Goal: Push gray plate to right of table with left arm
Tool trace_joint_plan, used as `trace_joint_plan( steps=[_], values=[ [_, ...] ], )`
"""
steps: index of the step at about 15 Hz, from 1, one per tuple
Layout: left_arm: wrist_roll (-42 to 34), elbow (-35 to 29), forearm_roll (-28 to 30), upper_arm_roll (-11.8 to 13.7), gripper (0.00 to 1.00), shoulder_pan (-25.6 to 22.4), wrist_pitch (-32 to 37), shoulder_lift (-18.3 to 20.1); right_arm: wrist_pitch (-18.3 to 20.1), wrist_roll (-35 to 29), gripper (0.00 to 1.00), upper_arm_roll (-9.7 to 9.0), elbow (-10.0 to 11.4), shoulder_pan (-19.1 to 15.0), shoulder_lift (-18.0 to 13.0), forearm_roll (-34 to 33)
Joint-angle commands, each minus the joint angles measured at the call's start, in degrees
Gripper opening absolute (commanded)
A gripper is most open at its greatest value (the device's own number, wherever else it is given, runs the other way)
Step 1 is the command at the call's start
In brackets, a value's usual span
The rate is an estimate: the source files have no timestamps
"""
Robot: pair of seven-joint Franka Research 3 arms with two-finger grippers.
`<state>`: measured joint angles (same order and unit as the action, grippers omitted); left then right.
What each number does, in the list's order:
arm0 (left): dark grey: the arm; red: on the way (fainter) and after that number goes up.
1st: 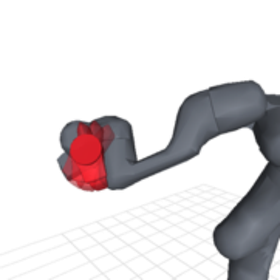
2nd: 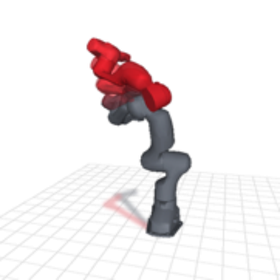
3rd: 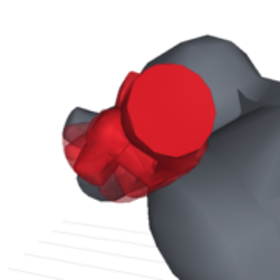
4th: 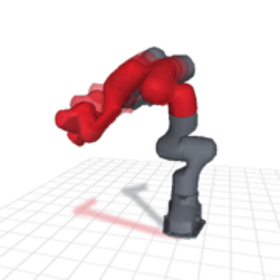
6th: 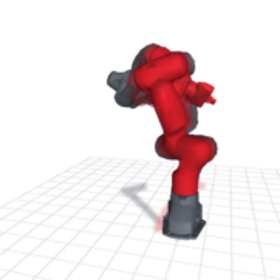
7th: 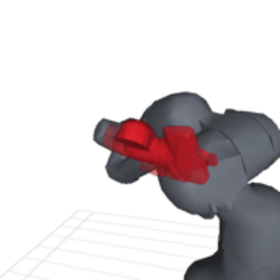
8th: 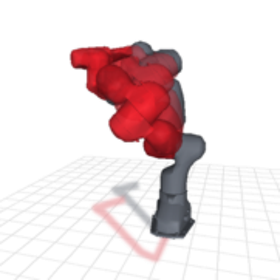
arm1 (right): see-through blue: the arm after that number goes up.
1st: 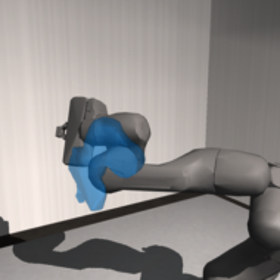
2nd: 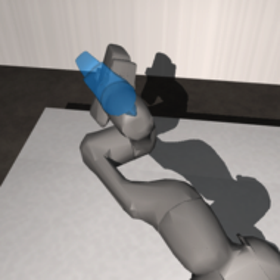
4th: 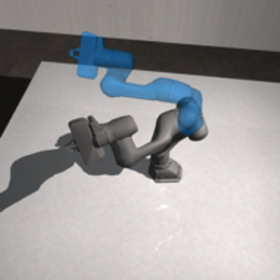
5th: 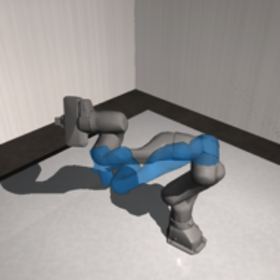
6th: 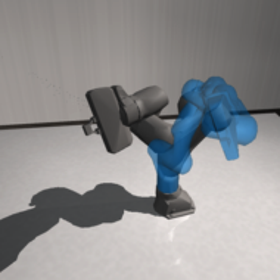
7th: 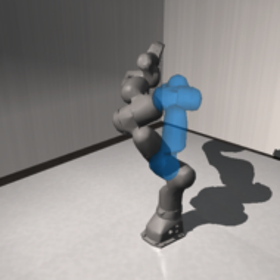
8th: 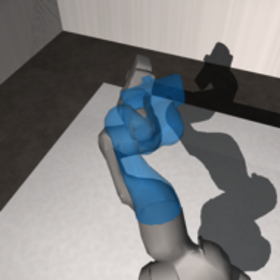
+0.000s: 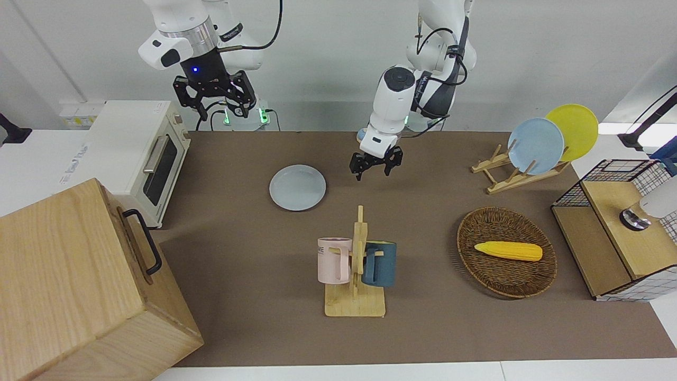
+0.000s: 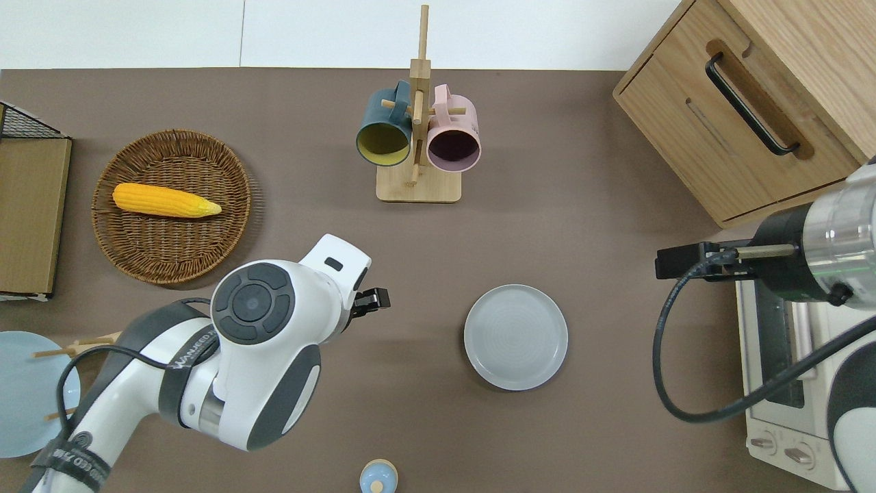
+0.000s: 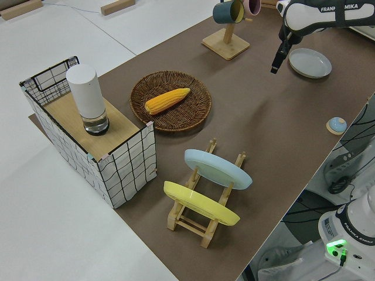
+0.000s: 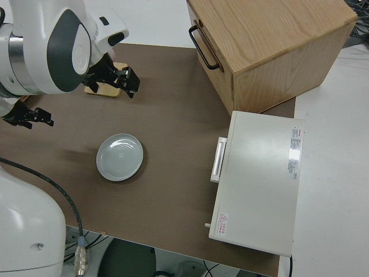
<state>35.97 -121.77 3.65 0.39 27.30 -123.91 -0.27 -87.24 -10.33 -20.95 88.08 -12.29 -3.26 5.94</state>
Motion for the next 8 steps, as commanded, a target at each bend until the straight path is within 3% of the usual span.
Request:
trace_joint_plan(
  steps=[1, 4, 8],
  values=[
    [-3.44, -0.49, -0.4, 3.21, 1.0, 0.3, 2.54, 2.81, 0.31, -0.12, 0.996, -0.23, -0.81, -0.37, 0.36, 0.92],
    [-6.24, -0.32, -1.1, 6.72, 0.99, 0.21, 3.15, 3.87, 0.31, -0.12, 0.996, -0.23, -0.81, -0.37, 0.36, 0.92],
    [-13.88, 3.8, -1.19, 14.71, 1.0, 0.21, 7.36, 4.49, 0.31, -0.12, 0.996, -0.23, -0.81, -0.37, 0.36, 0.92]
  ],
)
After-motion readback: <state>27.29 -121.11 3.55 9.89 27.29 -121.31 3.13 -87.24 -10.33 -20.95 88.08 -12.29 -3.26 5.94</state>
